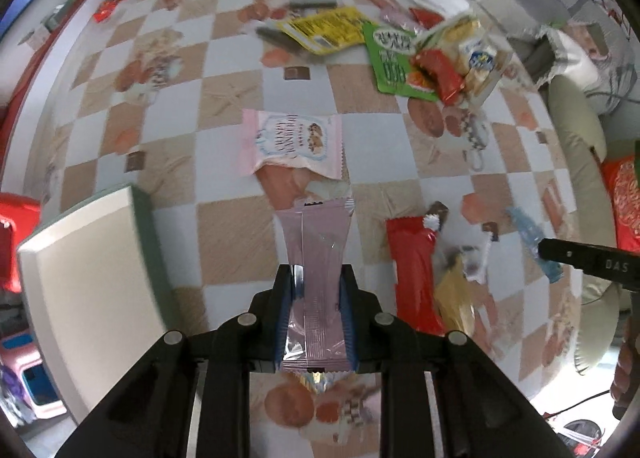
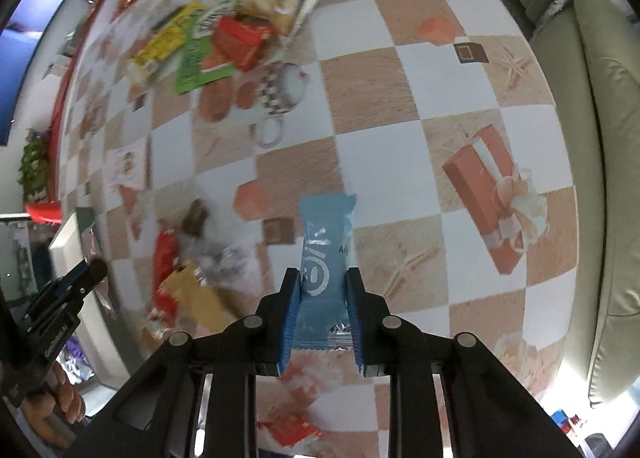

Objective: Organize snacks
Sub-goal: 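Carry both bars to the white tray and open both tools to release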

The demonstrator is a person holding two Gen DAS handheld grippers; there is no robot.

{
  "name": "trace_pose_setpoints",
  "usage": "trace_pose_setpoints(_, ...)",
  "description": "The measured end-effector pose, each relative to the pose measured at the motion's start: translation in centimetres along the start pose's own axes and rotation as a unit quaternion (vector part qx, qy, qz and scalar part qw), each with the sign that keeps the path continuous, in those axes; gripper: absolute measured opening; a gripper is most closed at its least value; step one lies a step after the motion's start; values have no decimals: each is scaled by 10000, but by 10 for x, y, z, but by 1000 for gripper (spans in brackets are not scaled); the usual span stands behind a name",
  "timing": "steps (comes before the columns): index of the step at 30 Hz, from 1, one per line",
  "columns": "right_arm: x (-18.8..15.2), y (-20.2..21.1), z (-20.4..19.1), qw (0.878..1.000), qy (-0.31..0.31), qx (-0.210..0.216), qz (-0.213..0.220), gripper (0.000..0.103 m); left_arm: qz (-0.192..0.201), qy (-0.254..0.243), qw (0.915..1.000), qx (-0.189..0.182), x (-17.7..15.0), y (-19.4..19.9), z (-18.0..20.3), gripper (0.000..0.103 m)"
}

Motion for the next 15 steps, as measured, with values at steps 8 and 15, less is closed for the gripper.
trace_pose_setpoints(8,-13,25,-31,9990,280,340,115,25,168,303,9994,5,-42,49,-34,25)
trace_pose_setpoints(15,-18,20,-40,9996,232,127,71,25,251,562,9981,92,-73,79,-84,25)
Point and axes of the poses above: each gripper's, at about its wrist camera, not at the fingertips, and y roughly against the way its jaws point, z to its right, x to its top, the point moved 10 cm from there along -y, roughly the way its jaws point, and after that the axes turned 7 degrees about y, right-handed, at the moved point
